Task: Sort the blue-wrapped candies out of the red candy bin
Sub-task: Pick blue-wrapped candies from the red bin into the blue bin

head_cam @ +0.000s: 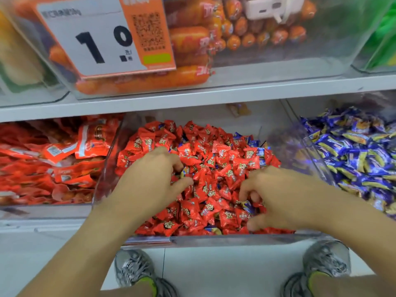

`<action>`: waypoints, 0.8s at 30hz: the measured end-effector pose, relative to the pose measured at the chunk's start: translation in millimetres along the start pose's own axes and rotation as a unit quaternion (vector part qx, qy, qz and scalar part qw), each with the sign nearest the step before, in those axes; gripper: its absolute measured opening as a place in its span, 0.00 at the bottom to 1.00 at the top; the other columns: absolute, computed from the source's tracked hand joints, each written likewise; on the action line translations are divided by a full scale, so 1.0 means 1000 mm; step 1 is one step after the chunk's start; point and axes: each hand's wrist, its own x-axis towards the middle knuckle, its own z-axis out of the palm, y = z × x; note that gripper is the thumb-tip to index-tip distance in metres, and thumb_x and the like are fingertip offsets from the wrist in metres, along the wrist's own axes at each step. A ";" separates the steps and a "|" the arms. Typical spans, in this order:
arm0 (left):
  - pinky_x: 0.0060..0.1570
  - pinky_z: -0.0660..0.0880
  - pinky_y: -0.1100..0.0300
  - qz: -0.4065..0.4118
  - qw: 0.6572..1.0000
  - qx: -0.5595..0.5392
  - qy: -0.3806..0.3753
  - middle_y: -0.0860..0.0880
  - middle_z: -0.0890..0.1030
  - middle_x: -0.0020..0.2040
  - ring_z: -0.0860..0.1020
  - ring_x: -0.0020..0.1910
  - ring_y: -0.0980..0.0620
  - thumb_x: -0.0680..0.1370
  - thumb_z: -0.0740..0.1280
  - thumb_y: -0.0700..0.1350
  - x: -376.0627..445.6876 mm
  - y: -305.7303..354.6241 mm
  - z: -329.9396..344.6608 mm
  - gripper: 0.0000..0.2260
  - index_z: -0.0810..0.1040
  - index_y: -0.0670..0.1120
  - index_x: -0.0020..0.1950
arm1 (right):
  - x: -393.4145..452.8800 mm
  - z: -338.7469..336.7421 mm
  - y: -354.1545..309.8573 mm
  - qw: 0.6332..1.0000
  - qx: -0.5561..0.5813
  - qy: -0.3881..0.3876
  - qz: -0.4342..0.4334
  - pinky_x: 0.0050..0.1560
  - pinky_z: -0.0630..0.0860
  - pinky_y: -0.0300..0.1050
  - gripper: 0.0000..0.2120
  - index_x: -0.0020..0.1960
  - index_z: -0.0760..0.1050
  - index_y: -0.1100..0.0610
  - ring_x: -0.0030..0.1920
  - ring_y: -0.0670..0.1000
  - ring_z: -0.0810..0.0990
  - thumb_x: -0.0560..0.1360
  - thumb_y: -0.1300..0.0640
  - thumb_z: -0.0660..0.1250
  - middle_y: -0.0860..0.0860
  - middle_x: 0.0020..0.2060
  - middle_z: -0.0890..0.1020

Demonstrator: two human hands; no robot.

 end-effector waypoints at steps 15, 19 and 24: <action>0.41 0.82 0.59 -0.074 0.942 -0.326 -0.011 0.47 0.85 0.38 0.84 0.37 0.50 0.68 0.77 0.42 0.003 -0.017 -0.036 0.10 0.78 0.41 0.42 | 0.013 -0.004 0.005 0.979 0.166 0.117 -0.002 0.36 0.75 0.49 0.11 0.59 0.71 0.43 0.30 0.45 0.75 0.81 0.56 0.57 0.46 0.30 0.76; 0.44 0.80 0.56 -0.022 0.946 -0.321 -0.028 0.52 0.83 0.43 0.81 0.41 0.53 0.67 0.78 0.47 0.000 -0.013 -0.035 0.14 0.81 0.52 0.50 | 0.022 0.001 -0.011 0.981 0.184 0.067 -0.006 0.43 0.75 0.45 0.10 0.46 0.77 0.49 0.40 0.41 0.77 0.80 0.47 0.60 0.45 0.38 0.80; 0.41 0.78 0.62 0.020 0.953 -0.296 -0.053 0.52 0.81 0.35 0.78 0.34 0.59 0.73 0.65 0.59 -0.005 0.003 -0.037 0.12 0.83 0.53 0.44 | 0.024 0.014 -0.006 0.990 0.122 -0.051 -0.037 0.52 0.75 0.42 0.04 0.48 0.81 0.46 0.47 0.39 0.77 0.77 0.54 0.68 0.40 0.45 0.81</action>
